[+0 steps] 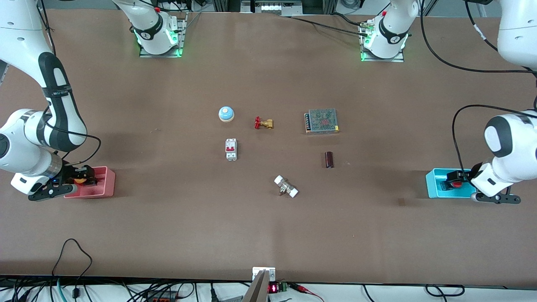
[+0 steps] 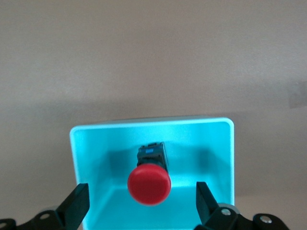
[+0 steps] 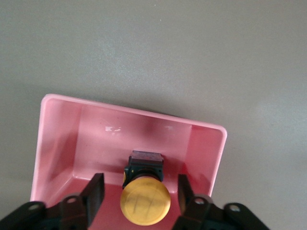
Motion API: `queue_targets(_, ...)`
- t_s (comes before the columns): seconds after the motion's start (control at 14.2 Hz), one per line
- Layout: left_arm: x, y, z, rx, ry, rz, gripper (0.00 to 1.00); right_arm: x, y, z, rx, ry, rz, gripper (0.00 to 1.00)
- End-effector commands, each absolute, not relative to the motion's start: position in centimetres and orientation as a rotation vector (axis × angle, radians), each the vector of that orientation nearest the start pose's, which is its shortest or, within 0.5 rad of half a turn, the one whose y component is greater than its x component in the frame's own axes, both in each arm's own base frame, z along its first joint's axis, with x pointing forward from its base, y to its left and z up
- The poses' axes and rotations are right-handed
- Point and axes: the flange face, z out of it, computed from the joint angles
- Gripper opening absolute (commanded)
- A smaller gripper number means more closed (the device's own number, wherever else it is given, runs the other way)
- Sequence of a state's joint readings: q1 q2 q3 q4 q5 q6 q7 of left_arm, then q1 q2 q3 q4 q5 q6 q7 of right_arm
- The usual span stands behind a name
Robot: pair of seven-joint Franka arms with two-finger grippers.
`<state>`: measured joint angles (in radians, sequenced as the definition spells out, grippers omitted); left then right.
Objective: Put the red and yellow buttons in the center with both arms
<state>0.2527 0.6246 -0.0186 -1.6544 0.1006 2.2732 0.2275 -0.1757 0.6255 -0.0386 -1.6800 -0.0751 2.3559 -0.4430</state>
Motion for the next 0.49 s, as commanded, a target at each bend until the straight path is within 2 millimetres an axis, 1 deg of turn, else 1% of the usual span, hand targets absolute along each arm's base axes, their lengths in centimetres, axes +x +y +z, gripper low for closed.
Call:
queue_targets(0.0,66.5,16.4,23.3,-3.073,0.126,0.024,0.96,67.0,-14.5,24.0,-3.184,-0.512,-0.049,0.49)
queue_targets(0.07,66.5,16.4,22.6,-3.073,0.128,0.012,0.95,67.0,-14.5,24.0,-3.182,-0.524,-0.048,0.43)
queue_targets(0.14,66.6,16.5,22.3,-3.071,0.127,-0.004,0.95,67.0,-14.5,24.0,-3.180,-0.539,-0.047,0.40)
queue_targets(0.28,66.6,16.5,21.8,-3.073,0.126,-0.005,0.88,67.0,-14.4,24.0,-3.177,-0.545,-0.046,0.36)
queue_targets(0.35,66.6,16.5,21.8,-3.073,0.124,-0.005,0.80,67.0,-14.4,24.0,-3.177,-0.545,-0.043,0.35)
queue_targets(0.42,66.6,16.5,21.8,-3.074,0.121,-0.003,0.63,67.0,-14.4,24.0,-3.177,-0.545,-0.043,0.35)
